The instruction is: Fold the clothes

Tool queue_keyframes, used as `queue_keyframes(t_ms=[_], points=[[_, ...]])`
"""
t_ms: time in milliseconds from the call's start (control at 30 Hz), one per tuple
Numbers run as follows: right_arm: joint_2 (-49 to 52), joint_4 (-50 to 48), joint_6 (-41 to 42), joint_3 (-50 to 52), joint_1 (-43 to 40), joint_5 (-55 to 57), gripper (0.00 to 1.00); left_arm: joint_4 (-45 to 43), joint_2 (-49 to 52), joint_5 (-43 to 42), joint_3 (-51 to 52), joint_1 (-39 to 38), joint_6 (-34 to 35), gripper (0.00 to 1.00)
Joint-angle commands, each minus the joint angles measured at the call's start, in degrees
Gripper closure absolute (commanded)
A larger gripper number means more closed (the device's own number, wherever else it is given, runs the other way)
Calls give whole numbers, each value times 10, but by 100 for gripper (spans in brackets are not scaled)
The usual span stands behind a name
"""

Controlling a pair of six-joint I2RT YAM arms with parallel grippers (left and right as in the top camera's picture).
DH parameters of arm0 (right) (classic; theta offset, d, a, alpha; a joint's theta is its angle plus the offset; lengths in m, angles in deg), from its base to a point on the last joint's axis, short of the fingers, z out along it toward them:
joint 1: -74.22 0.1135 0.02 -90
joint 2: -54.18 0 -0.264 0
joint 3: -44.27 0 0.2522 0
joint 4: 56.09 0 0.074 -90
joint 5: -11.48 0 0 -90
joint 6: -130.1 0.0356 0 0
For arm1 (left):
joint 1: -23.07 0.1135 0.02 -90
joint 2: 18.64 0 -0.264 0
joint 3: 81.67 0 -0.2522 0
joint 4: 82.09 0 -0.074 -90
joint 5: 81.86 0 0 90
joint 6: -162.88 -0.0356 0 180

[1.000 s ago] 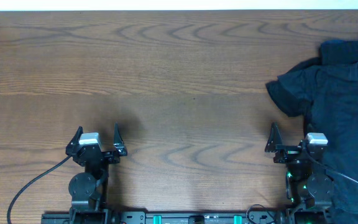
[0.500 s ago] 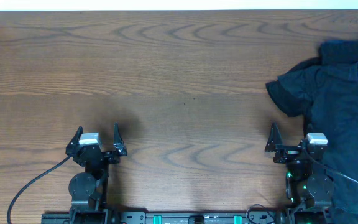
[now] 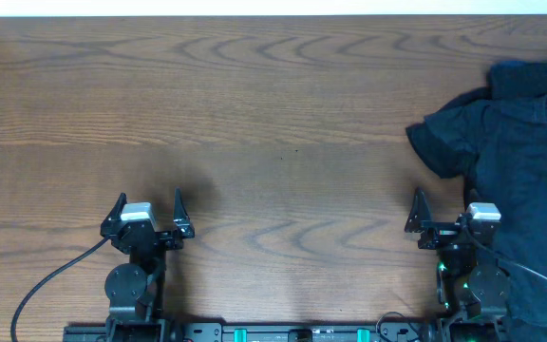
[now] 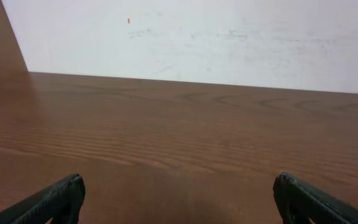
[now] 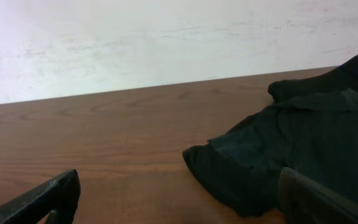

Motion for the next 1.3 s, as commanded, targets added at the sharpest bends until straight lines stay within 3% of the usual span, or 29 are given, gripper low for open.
queue_keyframes(t_ms=[0,900,1067,1267], points=[[0,2,-5,1,5,6,1,24,-3,9,10,-3,-5,2],[0,2,-5,1,5,6,1,24,-3,9,10,-3,-5,2],[0,-48,28,1,5,32,1,24,-3,9,10,-3,-5,2],[9,-54,34,-69,5,26,1,24,-3,9,10,-3,-5,2]])
